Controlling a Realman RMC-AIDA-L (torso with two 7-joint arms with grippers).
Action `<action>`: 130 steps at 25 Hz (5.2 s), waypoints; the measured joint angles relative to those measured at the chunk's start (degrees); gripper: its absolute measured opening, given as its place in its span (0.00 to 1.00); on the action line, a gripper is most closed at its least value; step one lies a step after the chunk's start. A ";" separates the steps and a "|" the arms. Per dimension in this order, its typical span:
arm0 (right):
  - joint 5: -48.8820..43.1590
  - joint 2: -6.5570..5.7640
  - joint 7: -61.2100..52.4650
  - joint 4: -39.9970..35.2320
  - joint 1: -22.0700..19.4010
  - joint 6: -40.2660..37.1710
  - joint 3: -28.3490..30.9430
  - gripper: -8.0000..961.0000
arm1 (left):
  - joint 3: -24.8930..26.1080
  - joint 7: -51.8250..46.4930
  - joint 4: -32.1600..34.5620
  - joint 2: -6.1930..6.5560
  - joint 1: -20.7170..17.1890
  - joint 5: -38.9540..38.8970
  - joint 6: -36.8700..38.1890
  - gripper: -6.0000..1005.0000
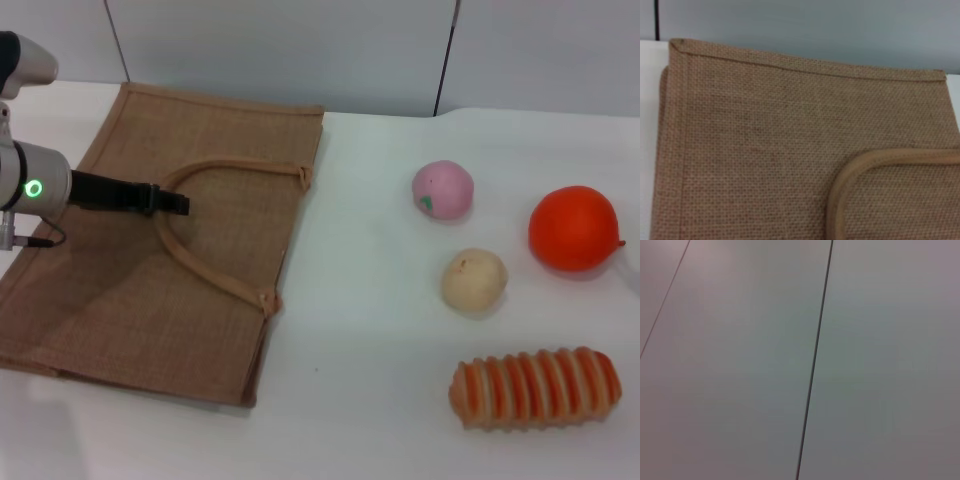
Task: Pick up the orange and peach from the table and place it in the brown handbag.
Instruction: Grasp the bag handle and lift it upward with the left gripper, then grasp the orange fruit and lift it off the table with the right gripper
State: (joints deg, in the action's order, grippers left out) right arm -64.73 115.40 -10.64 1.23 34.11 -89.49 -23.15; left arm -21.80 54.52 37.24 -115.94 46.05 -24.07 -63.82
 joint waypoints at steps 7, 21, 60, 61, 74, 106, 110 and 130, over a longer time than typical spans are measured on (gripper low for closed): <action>-0.03 0.00 0.00 0.00 -0.01 -0.34 0.02 0.89 | 0.00 -1.78 -1.49 0.15 1.38 3.61 1.64 0.61; -0.04 0.00 0.00 0.00 -0.01 -0.48 -0.14 0.89 | 0.00 -3.16 -2.60 0.19 2.57 6.46 3.76 0.58; -0.53 0.00 -0.68 0.00 -0.49 -0.29 -0.23 0.89 | 0.78 8.73 -0.34 -0.37 -2.35 -15.32 -0.99 0.14; -0.54 0.00 -0.88 0.00 -0.49 -0.29 -0.23 0.89 | 0.79 10.43 -0.34 -0.34 -3.01 -17.95 -1.97 0.14; -0.57 0.00 -0.97 0.00 -0.52 -0.46 -0.22 0.89 | 0.88 32.46 -6.81 -0.21 -8.66 -44.45 -11.47 0.13; -12.75 -0.09 -12.18 -6.57 0.09 4.75 -0.31 0.89 | 12.91 54.85 -13.40 -0.13 -13.36 -57.48 -35.26 0.13; -15.83 -0.09 -13.43 -7.76 0.45 5.90 -0.37 0.89 | 14.52 54.87 -13.10 0.09 -14.05 -57.56 -37.27 0.13; -41.07 -0.06 -44.97 -27.66 0.88 12.09 -0.40 0.89 | 18.44 54.99 -12.97 0.30 -14.58 -57.59 -40.76 0.13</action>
State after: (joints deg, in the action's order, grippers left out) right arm -105.81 115.34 -55.61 -26.43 34.99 -77.40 -23.55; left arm -3.36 109.52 24.26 -115.64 31.47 -81.66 -104.58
